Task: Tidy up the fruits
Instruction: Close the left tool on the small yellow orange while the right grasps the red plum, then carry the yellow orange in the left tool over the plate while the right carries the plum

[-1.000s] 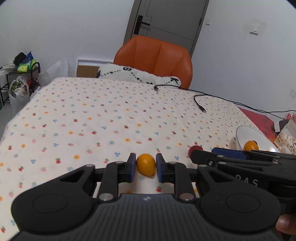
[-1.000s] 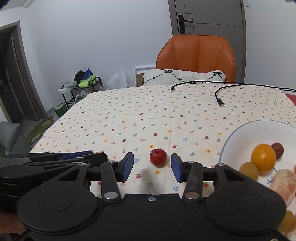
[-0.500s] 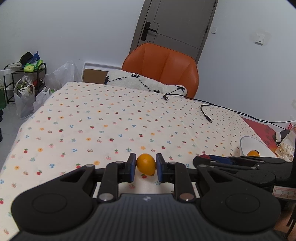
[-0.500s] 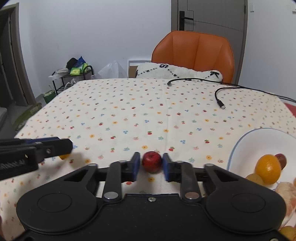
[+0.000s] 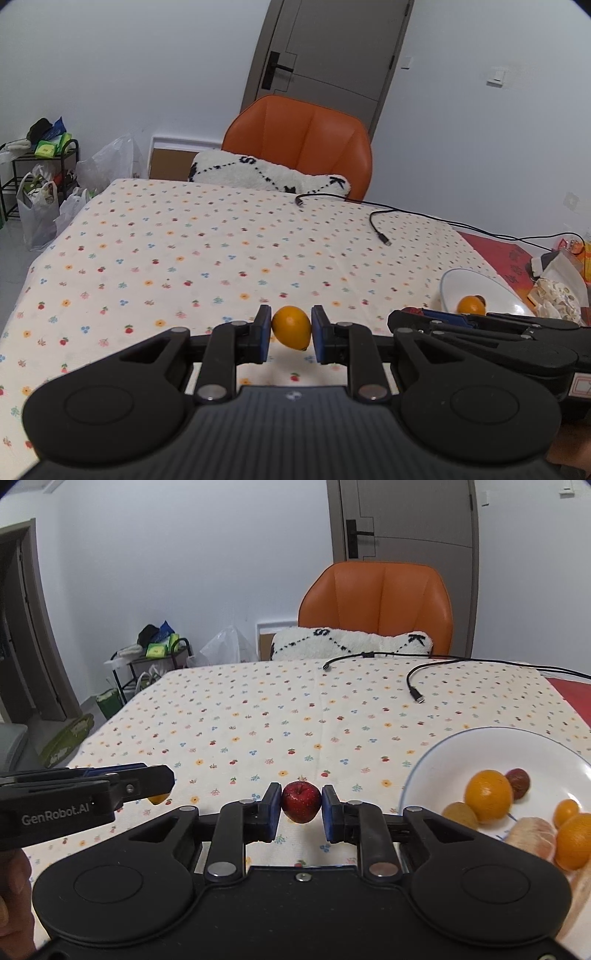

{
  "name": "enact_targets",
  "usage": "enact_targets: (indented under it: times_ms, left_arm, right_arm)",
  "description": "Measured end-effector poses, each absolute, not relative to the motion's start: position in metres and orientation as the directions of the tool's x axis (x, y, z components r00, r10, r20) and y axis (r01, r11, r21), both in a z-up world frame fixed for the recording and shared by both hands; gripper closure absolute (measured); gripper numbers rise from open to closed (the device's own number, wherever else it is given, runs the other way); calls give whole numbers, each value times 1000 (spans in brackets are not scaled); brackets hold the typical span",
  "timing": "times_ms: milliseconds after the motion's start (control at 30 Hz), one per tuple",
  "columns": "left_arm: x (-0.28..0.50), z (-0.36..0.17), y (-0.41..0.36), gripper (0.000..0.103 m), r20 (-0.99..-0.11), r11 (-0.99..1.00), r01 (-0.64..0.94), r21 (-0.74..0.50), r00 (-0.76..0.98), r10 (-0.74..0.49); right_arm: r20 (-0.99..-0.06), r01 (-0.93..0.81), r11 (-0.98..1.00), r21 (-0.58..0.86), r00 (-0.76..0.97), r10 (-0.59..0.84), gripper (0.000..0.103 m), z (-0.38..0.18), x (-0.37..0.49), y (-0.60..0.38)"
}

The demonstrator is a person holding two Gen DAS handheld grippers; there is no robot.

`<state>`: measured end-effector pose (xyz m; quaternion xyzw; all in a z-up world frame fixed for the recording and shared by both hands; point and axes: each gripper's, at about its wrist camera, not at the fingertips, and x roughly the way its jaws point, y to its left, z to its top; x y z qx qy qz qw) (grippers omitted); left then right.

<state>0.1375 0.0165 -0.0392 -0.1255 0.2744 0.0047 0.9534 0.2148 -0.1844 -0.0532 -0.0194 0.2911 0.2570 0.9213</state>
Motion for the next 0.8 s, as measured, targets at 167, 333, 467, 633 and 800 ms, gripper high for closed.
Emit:
enact_targets:
  times_ms: [167, 333, 467, 633, 800]
  left_arm:
    - [134, -32, 4, 82, -514, 972, -60, -226, 855, -67]
    - [129, -27, -9, 82, -503, 974, -38, -223, 860, -82]
    - [124, -24, -20, 82, -496, 975, -19, -221, 863, -96]
    - [120, -21, -34, 82, -490, 976, 3, -219, 865, -112]
    - [119, -20, -49, 82, -486, 975, 27, -218, 864, -133]
  right_arm:
    - [-525, -476, 870, 128, 711, 467, 81, -45, 206, -197]
    - [-510, -465, 875, 134, 725, 463, 81, -39, 197, -211]
    - [-499, -451, 882, 136, 738, 455, 81, -35, 192, -223]
    - [-488, -435, 889, 142, 751, 445, 81, -32, 186, -238]
    - [-480, -416, 898, 147, 763, 432, 81, -30, 180, -255]
